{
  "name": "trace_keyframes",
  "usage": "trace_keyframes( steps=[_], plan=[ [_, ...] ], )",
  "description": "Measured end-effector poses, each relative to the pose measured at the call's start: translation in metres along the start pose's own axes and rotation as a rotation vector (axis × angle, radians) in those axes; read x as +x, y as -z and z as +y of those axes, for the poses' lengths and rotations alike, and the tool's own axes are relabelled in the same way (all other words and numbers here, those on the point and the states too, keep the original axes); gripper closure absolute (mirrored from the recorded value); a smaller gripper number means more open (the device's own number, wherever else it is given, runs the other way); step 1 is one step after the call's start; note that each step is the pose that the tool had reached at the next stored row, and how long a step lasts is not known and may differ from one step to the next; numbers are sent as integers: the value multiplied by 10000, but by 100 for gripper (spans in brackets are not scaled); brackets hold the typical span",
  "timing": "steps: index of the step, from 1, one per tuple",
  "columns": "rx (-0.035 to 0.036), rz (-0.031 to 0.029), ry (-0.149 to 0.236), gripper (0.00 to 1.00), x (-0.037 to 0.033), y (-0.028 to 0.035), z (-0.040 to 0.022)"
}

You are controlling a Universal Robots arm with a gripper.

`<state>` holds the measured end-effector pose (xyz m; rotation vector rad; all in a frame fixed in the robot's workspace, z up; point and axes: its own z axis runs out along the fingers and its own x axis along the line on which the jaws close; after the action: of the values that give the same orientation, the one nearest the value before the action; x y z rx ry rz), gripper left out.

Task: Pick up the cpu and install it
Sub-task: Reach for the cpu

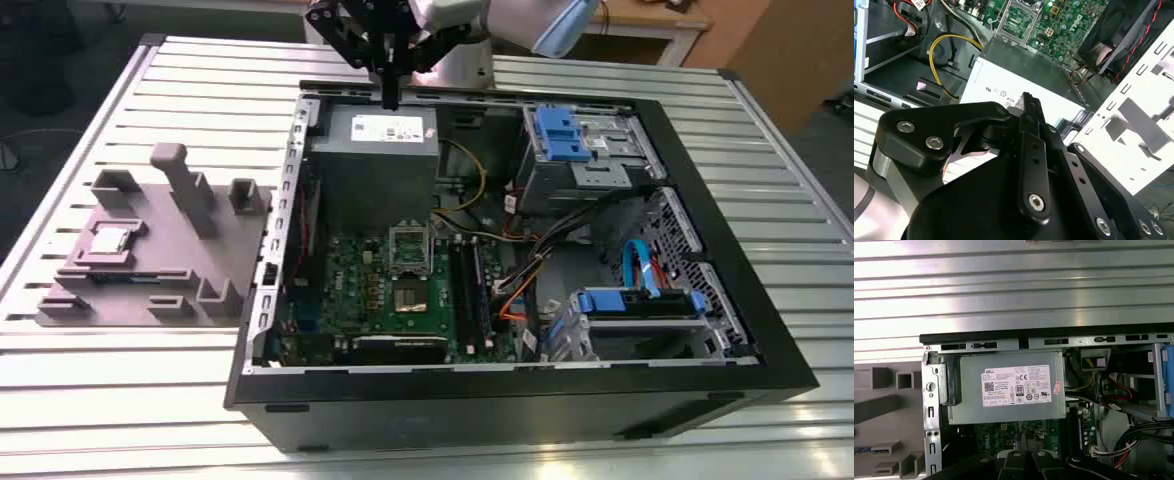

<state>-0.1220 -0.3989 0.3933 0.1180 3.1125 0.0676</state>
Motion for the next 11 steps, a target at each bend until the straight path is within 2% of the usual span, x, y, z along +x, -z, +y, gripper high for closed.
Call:
trace_keyframes(
  steps=[8,11],
  plan=[
    [0,0,0,90,1,0,0],
    [1,0,-1,90,28,1,-2]
  ],
)
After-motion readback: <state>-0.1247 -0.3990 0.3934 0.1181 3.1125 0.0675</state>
